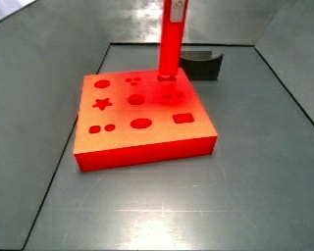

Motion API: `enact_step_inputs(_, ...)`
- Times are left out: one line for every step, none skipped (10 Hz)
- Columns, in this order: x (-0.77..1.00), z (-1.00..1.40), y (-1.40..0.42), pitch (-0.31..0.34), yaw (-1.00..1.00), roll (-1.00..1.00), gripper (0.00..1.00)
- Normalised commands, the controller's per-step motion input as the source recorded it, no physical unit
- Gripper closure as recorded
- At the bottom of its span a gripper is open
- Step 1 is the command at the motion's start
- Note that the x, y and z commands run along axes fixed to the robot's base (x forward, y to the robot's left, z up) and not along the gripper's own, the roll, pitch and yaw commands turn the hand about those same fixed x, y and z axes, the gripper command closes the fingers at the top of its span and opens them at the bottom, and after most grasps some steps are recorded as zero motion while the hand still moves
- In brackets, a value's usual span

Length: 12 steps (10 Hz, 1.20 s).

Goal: Pick up the arch object. Move up. Move to above the board. Insert the arch object.
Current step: Insert the arch object.

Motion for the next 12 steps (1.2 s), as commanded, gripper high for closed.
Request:
enact_step_inputs(0.13, -0.27, 0.25, 0.000, 0.12, -0.01, 1.00)
enact_step_inputs(0.01, -0.16, 0.15, 0.000, 0.09, 0.00, 1.00)
enact_step_inputs(0.03, -0.13, 0.08, 0.000, 0.03, 0.00, 1.00)
enact_step_inputs(0.08, -0.16, 0.04, 0.000, 0.00, 0.00, 1.00)
enact_step_inputs(0.00, -0.21, 0.00, -0.023, 0.08, -0.01, 1.00)
enact_step_inputs(-0.02, -0.20, -0.03, -0.090, 0.07, -0.05, 1.00)
enact_step_inputs(-0.19, -0.13, -0.22, -0.164, 0.14, -0.04, 1.00)
enact_step_inputs(-0.19, -0.11, -0.21, -0.131, 0.15, -0.03, 1.00)
enact_step_inputs(-0.16, -0.07, -0.23, -0.069, 0.06, 0.00, 1.00)
enact_step_inputs(-0.15, -0.09, -0.15, -0.064, 0.01, 0.00, 1.00)
enact_step_inputs(0.00, -0.21, -0.08, -0.047, 0.00, 0.00, 1.00)
enact_step_inputs(0.00, -0.29, 0.00, -0.024, 0.00, 0.00, 1.00)
